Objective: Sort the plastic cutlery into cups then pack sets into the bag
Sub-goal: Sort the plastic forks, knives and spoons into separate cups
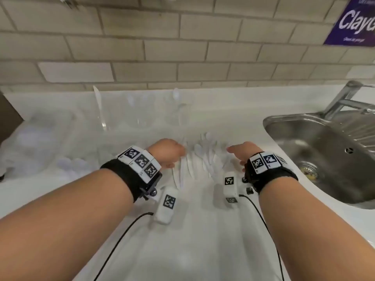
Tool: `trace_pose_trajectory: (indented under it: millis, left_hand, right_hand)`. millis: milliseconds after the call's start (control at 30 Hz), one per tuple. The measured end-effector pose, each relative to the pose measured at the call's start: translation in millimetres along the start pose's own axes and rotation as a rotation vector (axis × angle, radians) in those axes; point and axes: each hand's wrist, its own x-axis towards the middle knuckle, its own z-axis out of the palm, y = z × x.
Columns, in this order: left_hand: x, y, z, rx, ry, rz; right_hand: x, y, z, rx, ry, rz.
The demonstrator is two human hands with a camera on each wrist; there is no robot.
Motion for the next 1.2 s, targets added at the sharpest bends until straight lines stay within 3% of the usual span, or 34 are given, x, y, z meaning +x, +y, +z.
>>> trace_pose_trajectory:
  millis: [200, 333, 633, 867, 1033, 1133, 1200]
  left_hand:
    - [25, 7, 9, 0.088, 0.056, -0.146]
    - [34, 14, 12, 0.052, 0.047, -0.169]
    - [43, 18, 16, -0.127, -0.053, -0.228]
    - [38, 20, 20, -0.215, -0.106, -0.178]
    - [37, 27, 8, 0.054, 0.106, -0.041]
    - [37, 26, 9, 0.107, 0.104, -0.064]
    - [38, 22, 15, 0.135, 0.071, -0.009]
  right_hand:
    - [19, -11, 8, -0.137, -0.101, -0.06]
    - [21, -21, 17, -0.04, -0.116, -0.082]
    - [7, -50, 41, -0.366, -0.171, -0.178]
    - [4, -60, 63, -0.544, -0.147, -0.231]
    - [5, -63, 62, -0.579, -0.15, -0.22]
    - [2, -64, 67, -0.582, -0.12, -0.223]
    - [-1, -67, 68, -0.612, -0.113, -0.226]
